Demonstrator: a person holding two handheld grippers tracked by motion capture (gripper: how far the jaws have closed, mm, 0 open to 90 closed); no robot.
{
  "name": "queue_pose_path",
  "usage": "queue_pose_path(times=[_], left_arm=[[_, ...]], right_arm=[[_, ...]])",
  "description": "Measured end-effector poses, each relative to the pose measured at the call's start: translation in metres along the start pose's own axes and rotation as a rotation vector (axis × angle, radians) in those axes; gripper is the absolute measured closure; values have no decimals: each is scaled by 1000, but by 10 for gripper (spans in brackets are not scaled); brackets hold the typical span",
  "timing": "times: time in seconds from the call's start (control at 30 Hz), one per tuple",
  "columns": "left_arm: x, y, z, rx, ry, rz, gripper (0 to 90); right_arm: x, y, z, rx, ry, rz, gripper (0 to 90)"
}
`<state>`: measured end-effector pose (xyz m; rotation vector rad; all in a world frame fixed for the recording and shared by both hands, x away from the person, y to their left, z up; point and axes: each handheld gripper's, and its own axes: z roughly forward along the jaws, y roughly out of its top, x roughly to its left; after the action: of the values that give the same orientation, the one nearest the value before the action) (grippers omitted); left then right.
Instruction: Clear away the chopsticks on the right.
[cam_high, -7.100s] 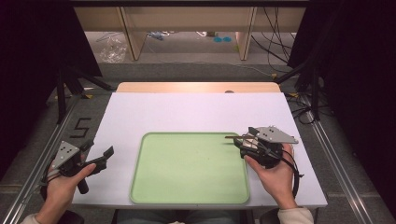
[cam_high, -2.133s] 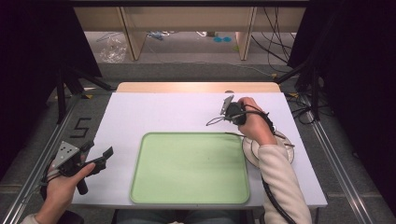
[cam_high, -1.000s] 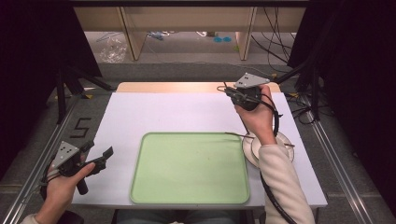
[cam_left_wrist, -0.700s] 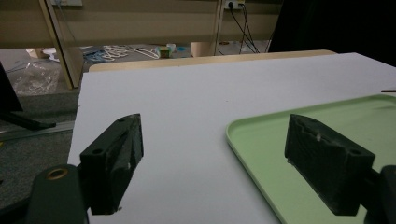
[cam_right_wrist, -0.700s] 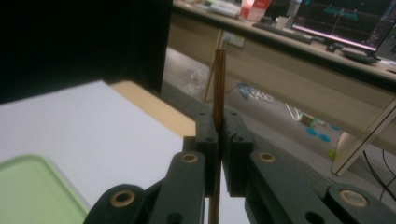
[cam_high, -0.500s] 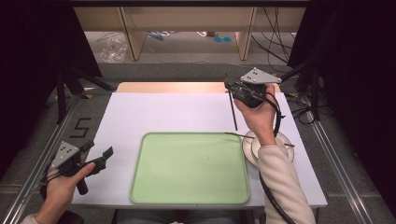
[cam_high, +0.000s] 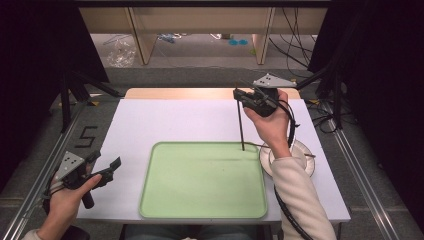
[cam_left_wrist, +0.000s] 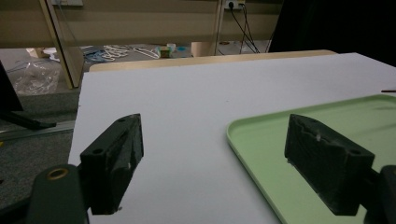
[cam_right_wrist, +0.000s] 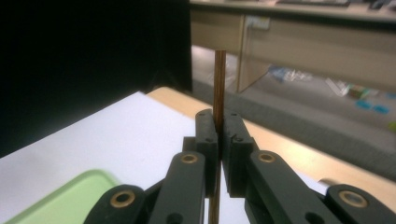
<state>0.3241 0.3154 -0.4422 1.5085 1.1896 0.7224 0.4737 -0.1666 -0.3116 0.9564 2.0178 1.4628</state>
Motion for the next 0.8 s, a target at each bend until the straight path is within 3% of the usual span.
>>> queue_pose_path(times=[0.07, 0.17, 0.3, 0.4, 0.57, 0.8], left_arm=[[0, 0, 0, -1, -1, 0, 196], [0, 0, 0, 0, 0, -1, 196], [0, 0, 0, 0, 0, -1, 196], [0, 0, 0, -1, -1, 0, 196], [0, 0, 0, -2, -2, -1, 196], [0, 0, 0, -1, -1, -3, 197]], right_arm=[[1, -1, 2, 21, 12, 21, 876], [4, -2, 6, 103, 22, 80, 876], [6, -6, 12, 195, 20, 119, 876], [11, -9, 19, 310, 23, 120, 875], [13, -18, 30, 409, 14, 131, 875], [10, -31, 39, 558, -34, 202, 875]])
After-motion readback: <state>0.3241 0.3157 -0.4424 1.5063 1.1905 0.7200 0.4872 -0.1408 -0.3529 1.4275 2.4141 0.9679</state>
